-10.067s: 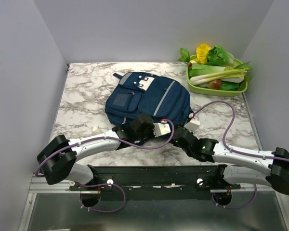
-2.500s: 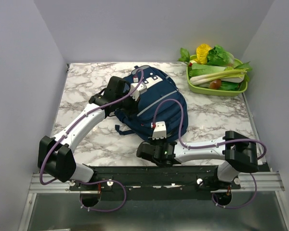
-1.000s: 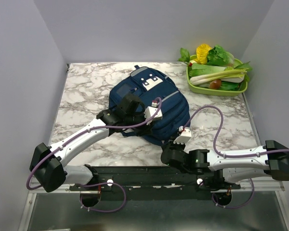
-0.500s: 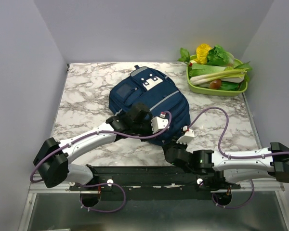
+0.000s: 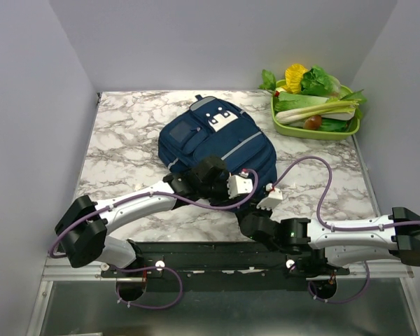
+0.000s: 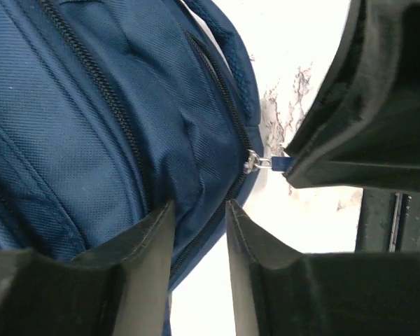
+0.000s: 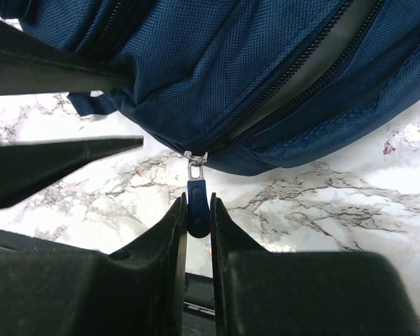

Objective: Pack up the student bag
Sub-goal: Adjust the student bag at the center of the board.

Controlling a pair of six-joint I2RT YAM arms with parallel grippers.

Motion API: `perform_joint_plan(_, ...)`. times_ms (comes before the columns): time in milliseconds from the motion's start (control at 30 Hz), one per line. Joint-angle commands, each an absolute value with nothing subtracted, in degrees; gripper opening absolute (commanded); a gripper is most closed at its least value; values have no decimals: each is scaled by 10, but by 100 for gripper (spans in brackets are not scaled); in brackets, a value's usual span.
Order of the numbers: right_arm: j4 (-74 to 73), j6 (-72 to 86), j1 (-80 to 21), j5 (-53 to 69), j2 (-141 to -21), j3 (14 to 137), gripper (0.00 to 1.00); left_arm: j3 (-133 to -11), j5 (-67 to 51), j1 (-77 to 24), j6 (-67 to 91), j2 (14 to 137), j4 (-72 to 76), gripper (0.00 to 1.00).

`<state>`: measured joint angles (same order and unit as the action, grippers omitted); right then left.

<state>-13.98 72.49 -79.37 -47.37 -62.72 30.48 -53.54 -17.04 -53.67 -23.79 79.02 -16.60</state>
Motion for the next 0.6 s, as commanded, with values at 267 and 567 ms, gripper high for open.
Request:
perform_joint_plan(267, -155, 748, -775, -474, -578, 280, 1, -513, -144, -550, -265, 808, -115, 0)
perform_joint_plan(567, -289, 761, -688, -465, -504, 288, 1, -501, -152, -550, -284, 774, -173, 0)
